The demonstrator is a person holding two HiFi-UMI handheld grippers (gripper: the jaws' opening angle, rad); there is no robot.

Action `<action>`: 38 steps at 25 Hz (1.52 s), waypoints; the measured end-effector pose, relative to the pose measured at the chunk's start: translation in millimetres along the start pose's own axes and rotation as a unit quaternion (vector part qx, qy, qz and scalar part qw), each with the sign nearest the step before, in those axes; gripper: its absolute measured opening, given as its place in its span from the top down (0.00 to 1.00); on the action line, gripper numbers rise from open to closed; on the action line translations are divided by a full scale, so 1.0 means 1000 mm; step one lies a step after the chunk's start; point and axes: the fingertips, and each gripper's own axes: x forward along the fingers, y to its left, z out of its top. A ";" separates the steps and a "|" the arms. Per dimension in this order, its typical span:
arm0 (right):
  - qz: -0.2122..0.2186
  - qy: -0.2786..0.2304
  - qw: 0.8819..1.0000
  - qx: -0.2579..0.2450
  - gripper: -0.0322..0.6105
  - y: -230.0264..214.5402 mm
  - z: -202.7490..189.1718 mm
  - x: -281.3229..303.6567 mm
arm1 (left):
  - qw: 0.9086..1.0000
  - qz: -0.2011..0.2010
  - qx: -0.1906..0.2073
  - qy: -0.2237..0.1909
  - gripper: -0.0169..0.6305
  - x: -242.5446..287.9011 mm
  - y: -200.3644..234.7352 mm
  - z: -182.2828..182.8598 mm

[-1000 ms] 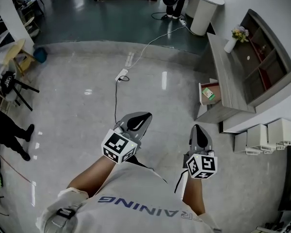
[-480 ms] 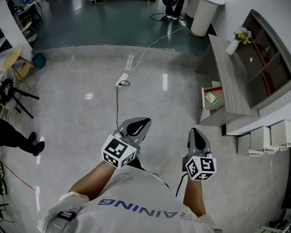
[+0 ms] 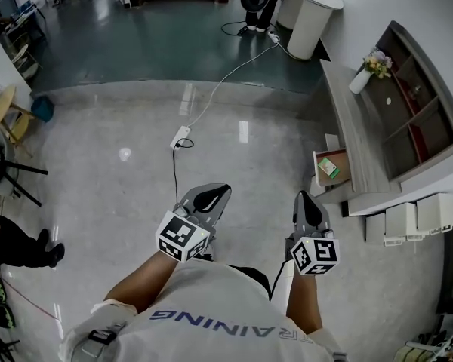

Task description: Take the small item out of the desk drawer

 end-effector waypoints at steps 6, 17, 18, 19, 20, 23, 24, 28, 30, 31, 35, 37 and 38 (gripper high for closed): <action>-0.004 0.035 0.999 0.000 0.93 0.000 -0.011 0.042 | 1.000 -0.021 -0.018 0.010 0.97 0.026 0.034 -0.003; 0.029 0.031 0.999 -0.007 0.93 -0.039 0.006 0.160 | 0.999 0.019 -0.032 0.008 0.97 0.108 0.117 0.006; 0.034 0.027 0.999 -0.008 0.93 -0.045 0.011 0.173 | 0.999 0.022 -0.030 0.007 0.97 0.120 0.124 0.010; 0.036 0.025 0.999 -0.009 0.93 -0.054 0.015 0.184 | 0.999 0.023 -0.026 0.005 0.97 0.134 0.130 0.015; 0.036 0.023 0.999 -0.008 0.93 -0.065 0.018 0.195 | 1.000 0.022 -0.022 0.003 0.97 0.149 0.135 0.021; 0.026 0.024 0.999 0.003 0.93 -0.106 0.026 0.226 | 1.000 0.017 -0.010 0.001 0.97 0.199 0.146 0.038; 0.021 0.024 0.999 0.007 0.93 -0.121 0.028 0.235 | 1.000 0.014 -0.008 0.001 0.97 0.216 0.148 0.043; -0.006 0.015 1.000 0.019 0.93 -0.179 0.037 0.259 | 1.000 -0.004 0.000 0.017 0.97 0.275 0.152 0.051; -0.021 0.010 0.999 0.027 0.93 -0.207 0.038 0.266 | 1.000 -0.015 0.004 0.026 0.97 0.306 0.150 0.051; -0.030 0.010 0.999 0.031 0.93 -0.221 0.038 0.268 | 0.999 -0.023 0.006 0.028 0.97 0.321 0.148 0.052; -0.073 0.009 0.996 0.044 0.93 -0.275 0.035 0.266 | 0.997 -0.067 0.016 0.030 0.97 0.382 0.130 0.059; -0.102 0.007 0.994 0.050 0.93 -0.302 0.036 0.258 | 0.995 -0.094 0.023 0.033 0.97 0.412 0.117 0.062; -0.117 0.006 0.992 0.053 0.93 -0.315 0.036 0.254 | 0.993 -0.107 0.026 0.034 0.97 0.426 0.111 0.063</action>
